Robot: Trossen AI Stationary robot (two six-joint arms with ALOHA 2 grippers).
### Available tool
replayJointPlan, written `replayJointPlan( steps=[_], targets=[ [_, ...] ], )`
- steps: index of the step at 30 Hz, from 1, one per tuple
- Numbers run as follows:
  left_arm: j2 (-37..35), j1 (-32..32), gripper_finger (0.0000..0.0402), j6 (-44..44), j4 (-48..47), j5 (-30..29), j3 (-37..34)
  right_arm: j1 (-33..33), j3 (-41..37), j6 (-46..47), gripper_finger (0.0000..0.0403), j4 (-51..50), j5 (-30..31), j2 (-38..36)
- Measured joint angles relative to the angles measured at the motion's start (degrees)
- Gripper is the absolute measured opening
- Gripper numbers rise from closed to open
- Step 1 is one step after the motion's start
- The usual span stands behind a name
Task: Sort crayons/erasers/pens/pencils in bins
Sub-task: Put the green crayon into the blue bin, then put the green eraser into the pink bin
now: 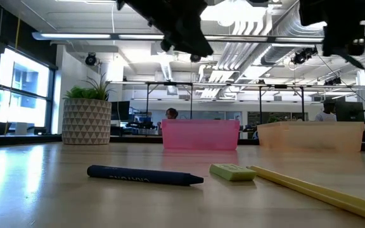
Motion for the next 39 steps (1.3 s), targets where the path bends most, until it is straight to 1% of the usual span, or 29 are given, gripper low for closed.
replayJointPlan(
  steps=[4,9,13,16,21,24,27,35,39],
  targets=[
    [-3.53,1.35,0.0103,1.79,-5.35,-0.21,0.0,4.53,-2.24,9.1,0.0005,-0.01,-0.27,0.1],
    [-7.57,2.64,0.0093,4.42,-10.59,-1.82,0.0,11.01,-4.1,20.09,0.0005,0.32,-0.41,0.1],
    [-9.69,3.17,0.009,5.36,-13.73,-3.81,0.0,16.59,-5.99,29.5,0.0005,2.35,-0.43,0.1],
    [-10.51,3.42,0.009,5.37,-15.2,-4.25,0.0,20.38,-7.4,36.7,0.0005,3.68,-0.43,0.8],
    [-10.83,3.54,0.009,5.37,-16.17,-4.19,-0.02,26.04,-8.25,44.42,0.0005,3.67,-1.66,5.26],
    [-10.83,3.54,0.009,5.78,-16.26,-4.12,-0.02,28.5,-8.25,48.12,0.0005,3.93,-3.13,8.52],
    [-10.83,3.54,0.009,6.91,-16.52,-4.11,-0.02,30.67,-8.25,52.52,0.0008,5.27,-3.24,11.39],
    [-10.83,3.52,0.009,7.32,-16.52,-4.07,-0.02,34.58,-8.25,63.55,0.0041,7.84,-3.45,19.33],
    [-10.83,3.52,0.009,8.84,-16.93,-3.35,-0.02,35.43,-8.25,65.37,0.006,11.06,-4.84,22.49]
  ],
)
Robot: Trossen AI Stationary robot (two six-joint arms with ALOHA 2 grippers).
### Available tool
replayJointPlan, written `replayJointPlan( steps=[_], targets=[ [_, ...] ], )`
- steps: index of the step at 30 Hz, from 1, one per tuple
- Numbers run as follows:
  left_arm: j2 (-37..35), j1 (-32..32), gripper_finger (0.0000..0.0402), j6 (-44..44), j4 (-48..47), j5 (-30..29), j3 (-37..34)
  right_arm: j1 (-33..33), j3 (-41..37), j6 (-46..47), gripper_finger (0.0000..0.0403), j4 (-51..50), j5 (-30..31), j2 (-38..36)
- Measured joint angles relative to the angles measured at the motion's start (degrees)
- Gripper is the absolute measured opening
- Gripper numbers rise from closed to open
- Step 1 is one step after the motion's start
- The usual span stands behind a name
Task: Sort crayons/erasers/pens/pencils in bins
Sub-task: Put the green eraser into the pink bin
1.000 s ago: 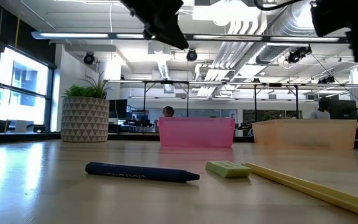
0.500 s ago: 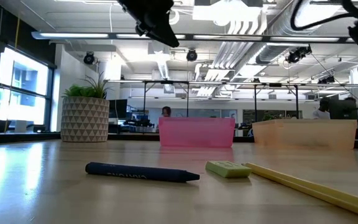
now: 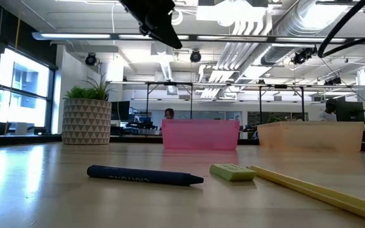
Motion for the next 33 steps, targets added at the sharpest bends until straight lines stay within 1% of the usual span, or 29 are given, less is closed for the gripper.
replayJointPlan(
  steps=[5,10,13,18,22,26,29,31,33],
  targets=[
    [-0.1,-0.02,0.009,1.81,-1.64,0.68,-0.02,0.13,0.0,3.46,0.0093,2.96,-0.38,2.3],
    [-1.56,-0.02,0.009,1.37,-8.12,0.77,-0.06,0.12,0.0,4.91,0.0122,7.22,2.65,1.72],
    [-3.1,0.0,0.009,1.05,-11.14,0.79,-0.06,0.11,0.0,5.65,0.0128,8.94,4.31,0.73],
    [-6.17,0.02,0.009,0.97,-14.41,0.85,-0.06,0.11,1.12,6.54,0.0129,8.85,9.37,-0.58],
    [-8.57,0.61,0.009,0.25,-14.68,2.04,-2.22,0.09,4.15,6.38,0.0129,3.93,10.66,-0.97],
    [-10.58,2.09,0.009,-2.53,-13.86,6.73,-6.41,0.11,8.21,6.38,0.0129,-3.91,10.74,-1.05],
    [-11.41,2.6,0.009,-4.68,-12.41,8.88,-9.16,-0.05,11.23,6.38,0.0129,-10.32,11.03,-1.05],
    [-11.47,2.69,0.009,-6.39,-12.16,10.02,-10.73,-0.11,13.48,6.38,0.0129,-14.68,12.61,-1.05],
    [-11.45,2.69,0.009,-7.44,-11.85,11.75,-11.98,-0.11,15.72,6.38,0.0129,-19.65,15.45,-1.05]
  ],
)
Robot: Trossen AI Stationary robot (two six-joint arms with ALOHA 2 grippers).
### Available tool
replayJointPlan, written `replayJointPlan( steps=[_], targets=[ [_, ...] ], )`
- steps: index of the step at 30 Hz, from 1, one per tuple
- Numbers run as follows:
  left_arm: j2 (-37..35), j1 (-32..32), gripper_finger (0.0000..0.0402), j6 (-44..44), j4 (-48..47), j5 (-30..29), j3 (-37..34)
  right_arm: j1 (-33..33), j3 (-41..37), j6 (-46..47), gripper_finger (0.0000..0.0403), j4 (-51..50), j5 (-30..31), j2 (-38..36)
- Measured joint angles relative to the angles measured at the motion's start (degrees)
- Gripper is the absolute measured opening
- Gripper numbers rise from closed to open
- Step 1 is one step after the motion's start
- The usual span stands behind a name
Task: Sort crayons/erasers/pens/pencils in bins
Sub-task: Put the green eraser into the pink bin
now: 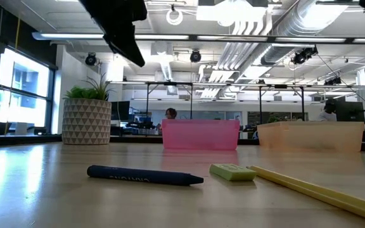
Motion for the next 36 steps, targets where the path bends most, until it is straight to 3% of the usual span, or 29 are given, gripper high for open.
replayJointPlan(
  steps=[6,14,19,23,30,36],
  targets=[
    [0.02,-0.57,0.009,-0.62,2.15,1.62,-2.47,-2.43,5.11,0.18,0.0129,-14.4,7.66,-0.04],
    [0.02,-0.57,0.009,-1.07,4.07,1.42,-2.48,-10.57,6.03,-13.12,0.0129,-20.95,8.35,-0.04],
    [0.02,-0.46,0.009,-2.11,5.66,1.04,-2.46,-17.24,3.47,-27.05,0.0129,-21.17,7.14,-0.26],
    [0.02,-0.37,0.009,-2.11,6.57,0.83,-2.46,-21.33,-1.02,-32.67,0.0129,-19.7,3.34,-2.14],
    [0.02,-0.37,0.009,-2.12,8.59,0.81,-2.46,-25.49,-8.84,-34.8,0.0129,-12.22,1.25,-8.12],
    [0.03,-0.37,0.009,-2.14,9.96,-0.72,-2.44,-29.29,-14.86,-35.19,0.0129,-4.49,-4.25,-10.64]
  ],
)
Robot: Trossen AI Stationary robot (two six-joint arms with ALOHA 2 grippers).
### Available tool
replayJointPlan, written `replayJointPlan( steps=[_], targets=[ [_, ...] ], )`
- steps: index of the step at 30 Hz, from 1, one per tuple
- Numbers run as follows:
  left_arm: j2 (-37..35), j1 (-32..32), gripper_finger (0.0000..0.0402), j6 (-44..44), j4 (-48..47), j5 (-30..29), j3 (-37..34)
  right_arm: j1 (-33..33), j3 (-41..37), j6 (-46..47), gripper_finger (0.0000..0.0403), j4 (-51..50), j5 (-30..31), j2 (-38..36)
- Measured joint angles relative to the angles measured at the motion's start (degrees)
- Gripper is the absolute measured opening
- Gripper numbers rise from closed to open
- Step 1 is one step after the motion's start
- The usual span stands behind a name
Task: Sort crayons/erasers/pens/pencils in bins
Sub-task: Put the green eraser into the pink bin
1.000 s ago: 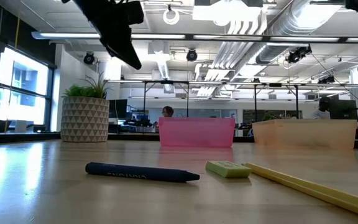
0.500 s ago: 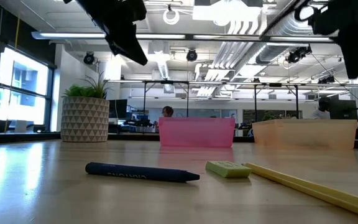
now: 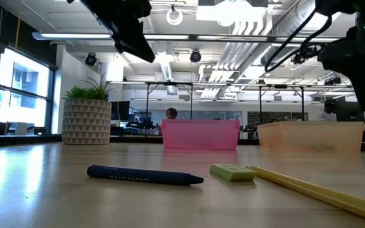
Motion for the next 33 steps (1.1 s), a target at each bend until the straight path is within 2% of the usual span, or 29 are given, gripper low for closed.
replayJointPlan(
  steps=[5,15,22,33],
  targets=[
    [0.01,0.0,0.009,0.0,-0.02,-1.71,0.0,-1.78,-4.31,1.26,0.0144,9.83,-4.2,-0.36],
    [0.01,0.0,0.009,0.0,-0.06,-1.9,0.0,-1.76,-7.86,8.25,0.0217,11.88,-6.22,-0.33],
    [0.01,0.0,0.009,0.02,-0.08,-1.9,0.02,-1.76,-10.71,10.15,0.0219,11.97,-7.23,-0.33],
    [0.01,0.0,0.009,0.04,-0.1,-2.74,0.02,-1.76,-16.56,11.63,0.0211,18.45,-8.83,-0.29]
  ],
)
